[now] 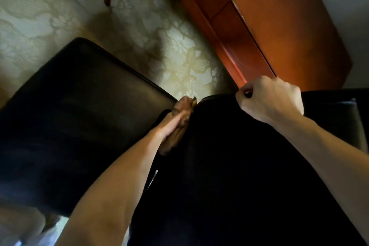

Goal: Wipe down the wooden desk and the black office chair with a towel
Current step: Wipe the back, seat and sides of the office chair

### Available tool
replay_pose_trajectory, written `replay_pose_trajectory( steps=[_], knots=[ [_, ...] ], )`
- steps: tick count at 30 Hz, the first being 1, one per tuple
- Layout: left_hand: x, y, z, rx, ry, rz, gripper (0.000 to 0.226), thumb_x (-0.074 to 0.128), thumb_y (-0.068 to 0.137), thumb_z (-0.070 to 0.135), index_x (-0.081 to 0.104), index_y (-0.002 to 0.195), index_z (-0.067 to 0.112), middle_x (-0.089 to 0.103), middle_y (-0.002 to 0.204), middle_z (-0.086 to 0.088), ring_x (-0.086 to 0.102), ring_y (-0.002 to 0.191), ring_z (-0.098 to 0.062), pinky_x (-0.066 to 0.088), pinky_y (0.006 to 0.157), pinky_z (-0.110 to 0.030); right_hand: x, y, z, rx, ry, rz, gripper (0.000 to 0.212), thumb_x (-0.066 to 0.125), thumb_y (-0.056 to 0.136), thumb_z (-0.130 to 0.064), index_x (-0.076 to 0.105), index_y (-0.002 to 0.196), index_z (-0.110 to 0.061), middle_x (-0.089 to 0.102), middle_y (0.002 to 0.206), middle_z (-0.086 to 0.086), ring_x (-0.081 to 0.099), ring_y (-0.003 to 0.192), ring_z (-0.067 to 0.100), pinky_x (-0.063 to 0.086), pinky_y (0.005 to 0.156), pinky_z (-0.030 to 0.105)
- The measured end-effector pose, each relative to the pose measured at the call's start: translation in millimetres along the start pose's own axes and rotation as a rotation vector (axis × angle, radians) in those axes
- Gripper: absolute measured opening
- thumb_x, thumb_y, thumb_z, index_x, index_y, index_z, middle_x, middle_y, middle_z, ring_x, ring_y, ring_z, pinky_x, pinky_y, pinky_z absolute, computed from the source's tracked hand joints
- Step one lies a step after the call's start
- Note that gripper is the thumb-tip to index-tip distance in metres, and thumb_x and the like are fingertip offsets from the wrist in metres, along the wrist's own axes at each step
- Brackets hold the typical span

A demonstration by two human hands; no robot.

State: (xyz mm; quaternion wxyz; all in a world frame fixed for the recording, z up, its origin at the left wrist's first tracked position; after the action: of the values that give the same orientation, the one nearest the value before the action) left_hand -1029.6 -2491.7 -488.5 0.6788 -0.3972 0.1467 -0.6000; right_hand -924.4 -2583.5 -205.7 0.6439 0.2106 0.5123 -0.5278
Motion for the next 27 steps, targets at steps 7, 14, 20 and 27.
replay_pose_trajectory(
  steps=[7,14,20,27],
  knots=[
    [-4.6,-92.4,-100.9,-0.109,0.163,-0.152,0.014,0.059,0.103,0.024,0.069,0.111,0.019,0.07,0.083,0.005,0.063,0.082,-0.016,0.048,0.072,-0.019,17.6,-54.0,13.2,0.16,0.121,-0.166,0.033,0.053,0.087,-0.061,0.076,0.09,-0.037,0.058,0.071,-0.004,0.054,0.068,0.028,0.041,0.067,0.035],
    [-80.3,-212.3,-157.1,-0.322,0.19,-0.245,0.037,0.062,0.096,0.026,0.062,0.132,0.016,0.068,0.126,-0.022,0.065,0.118,-0.036,0.047,0.108,-0.041,24.1,-83.9,11.1,0.265,0.176,-0.212,0.038,0.057,0.081,-0.068,0.058,0.073,-0.03,0.061,0.083,0.011,0.065,0.087,0.039,0.044,0.073,0.039],
    [-109.9,-277.2,-178.4,-0.364,-0.023,-0.087,0.035,0.057,0.101,0.005,0.064,0.135,0.012,0.071,0.125,-0.012,0.06,0.112,-0.024,0.042,0.113,-0.036,29.2,-87.2,15.1,0.3,0.16,-0.226,0.041,0.059,0.085,-0.063,0.053,0.074,-0.025,0.045,0.069,0.006,0.067,0.092,0.042,0.041,0.073,0.039],
    [-140.6,-346.1,-123.2,-0.179,-0.044,0.07,0.043,0.055,0.103,0.001,0.049,0.144,-0.006,0.058,0.144,-0.022,0.057,0.135,-0.031,0.039,0.12,-0.043,21.0,-90.9,-5.0,0.313,0.132,-0.245,0.07,0.054,0.085,-0.067,0.069,0.12,-0.009,0.068,0.114,0.024,0.065,0.11,0.044,0.049,0.089,0.046]
  ],
)
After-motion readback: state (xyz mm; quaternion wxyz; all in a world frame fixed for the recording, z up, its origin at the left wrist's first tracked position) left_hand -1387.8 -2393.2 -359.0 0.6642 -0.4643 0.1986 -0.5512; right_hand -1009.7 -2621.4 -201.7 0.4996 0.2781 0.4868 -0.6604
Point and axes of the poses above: each hand's wrist, its own y-axis towards the middle knuckle, its own x-axis out of the palm, z = x × y, the point moved 2 cm from there along y, towards the middle knuckle
